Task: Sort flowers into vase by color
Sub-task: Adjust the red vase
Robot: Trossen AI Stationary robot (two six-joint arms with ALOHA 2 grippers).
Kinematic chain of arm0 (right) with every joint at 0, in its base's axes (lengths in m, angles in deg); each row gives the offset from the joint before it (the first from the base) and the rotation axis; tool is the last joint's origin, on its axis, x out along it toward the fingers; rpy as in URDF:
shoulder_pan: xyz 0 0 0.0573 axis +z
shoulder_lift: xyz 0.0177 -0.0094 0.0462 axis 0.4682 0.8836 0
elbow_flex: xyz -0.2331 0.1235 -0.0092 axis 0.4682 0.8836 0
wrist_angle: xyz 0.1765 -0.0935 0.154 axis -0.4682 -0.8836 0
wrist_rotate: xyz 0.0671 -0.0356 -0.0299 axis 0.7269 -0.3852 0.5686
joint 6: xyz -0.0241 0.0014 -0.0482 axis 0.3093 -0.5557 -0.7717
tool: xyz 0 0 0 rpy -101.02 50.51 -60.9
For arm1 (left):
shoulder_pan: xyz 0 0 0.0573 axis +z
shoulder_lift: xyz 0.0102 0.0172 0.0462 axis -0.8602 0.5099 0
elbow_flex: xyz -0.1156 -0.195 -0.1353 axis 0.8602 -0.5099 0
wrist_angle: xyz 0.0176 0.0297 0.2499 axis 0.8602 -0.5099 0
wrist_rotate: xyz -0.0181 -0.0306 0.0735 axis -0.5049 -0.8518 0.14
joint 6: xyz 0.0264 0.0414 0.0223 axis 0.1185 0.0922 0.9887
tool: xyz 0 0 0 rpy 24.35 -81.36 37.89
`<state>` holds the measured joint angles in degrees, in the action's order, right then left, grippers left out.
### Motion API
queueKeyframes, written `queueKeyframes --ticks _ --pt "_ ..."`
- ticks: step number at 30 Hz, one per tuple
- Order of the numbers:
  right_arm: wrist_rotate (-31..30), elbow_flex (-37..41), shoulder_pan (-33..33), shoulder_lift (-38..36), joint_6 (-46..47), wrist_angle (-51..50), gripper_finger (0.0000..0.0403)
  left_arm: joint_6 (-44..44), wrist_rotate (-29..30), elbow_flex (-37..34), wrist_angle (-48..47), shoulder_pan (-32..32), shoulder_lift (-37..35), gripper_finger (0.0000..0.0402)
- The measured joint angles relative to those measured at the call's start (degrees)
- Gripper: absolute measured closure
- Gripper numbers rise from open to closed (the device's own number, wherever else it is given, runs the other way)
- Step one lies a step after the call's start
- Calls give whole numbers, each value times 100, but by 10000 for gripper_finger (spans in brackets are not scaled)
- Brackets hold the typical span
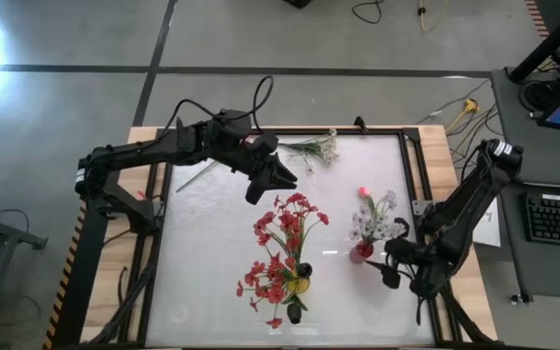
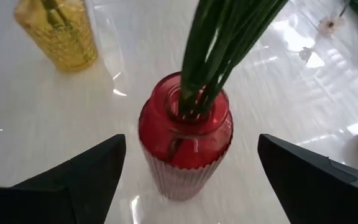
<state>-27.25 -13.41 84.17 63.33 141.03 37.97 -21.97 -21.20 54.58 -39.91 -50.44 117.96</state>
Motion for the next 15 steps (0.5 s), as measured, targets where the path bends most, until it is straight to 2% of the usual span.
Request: queueKeyframes --ticks 8,15 --pt "9 2 -473 343 -160 602 98 -24 241 0 5 -37 4 303" --pt "413 2 -687 598 -185 891 154 -128 283 0 18 -37 4 303"
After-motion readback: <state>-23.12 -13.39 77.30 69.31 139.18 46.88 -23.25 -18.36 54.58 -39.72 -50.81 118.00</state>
